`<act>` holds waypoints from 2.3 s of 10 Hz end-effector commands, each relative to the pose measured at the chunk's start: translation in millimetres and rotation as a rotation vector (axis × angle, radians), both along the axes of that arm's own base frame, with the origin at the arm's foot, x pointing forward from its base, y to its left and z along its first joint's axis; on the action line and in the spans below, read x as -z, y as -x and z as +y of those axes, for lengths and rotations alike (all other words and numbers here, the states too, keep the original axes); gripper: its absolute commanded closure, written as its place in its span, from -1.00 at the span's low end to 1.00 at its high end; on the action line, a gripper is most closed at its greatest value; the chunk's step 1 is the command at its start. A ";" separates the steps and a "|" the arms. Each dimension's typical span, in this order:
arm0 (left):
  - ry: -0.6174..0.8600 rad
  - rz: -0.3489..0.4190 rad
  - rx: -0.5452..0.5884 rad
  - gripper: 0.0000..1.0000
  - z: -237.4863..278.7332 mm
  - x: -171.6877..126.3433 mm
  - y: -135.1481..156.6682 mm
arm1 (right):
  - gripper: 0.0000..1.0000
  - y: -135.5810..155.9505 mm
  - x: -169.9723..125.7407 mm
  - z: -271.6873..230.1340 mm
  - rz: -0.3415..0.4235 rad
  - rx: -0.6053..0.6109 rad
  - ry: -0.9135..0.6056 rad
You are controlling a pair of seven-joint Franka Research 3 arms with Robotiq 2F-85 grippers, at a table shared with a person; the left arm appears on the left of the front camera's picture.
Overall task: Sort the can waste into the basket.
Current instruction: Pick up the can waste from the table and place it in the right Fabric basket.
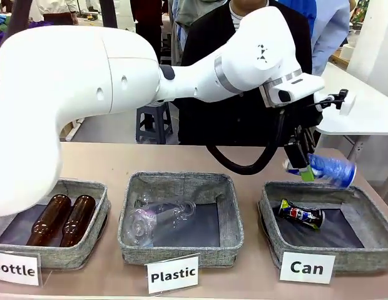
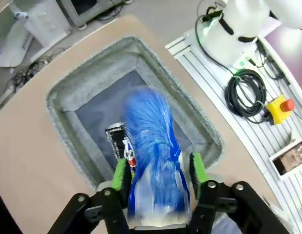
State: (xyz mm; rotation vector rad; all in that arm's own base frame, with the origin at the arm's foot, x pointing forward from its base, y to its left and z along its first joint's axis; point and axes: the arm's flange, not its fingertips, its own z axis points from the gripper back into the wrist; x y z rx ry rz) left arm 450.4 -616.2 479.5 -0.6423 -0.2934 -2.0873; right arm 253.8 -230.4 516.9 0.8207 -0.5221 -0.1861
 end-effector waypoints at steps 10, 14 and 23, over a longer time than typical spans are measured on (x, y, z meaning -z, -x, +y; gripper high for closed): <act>0.094 0.185 -0.134 -1.00 119.9 -41.9 9.9 | -1.00 -41.3 18.4 39.4 -0.021 -0.074 -0.046; 0.271 0.348 -0.518 -1.00 290.6 -70.3 15.1 | -1.00 -102.4 28.2 136.1 -0.067 -0.293 -0.117; 0.765 0.950 -1.002 -1.00 627.0 80.0 2.2 | -1.00 -191.5 52.3 282.2 -0.093 -0.272 -0.296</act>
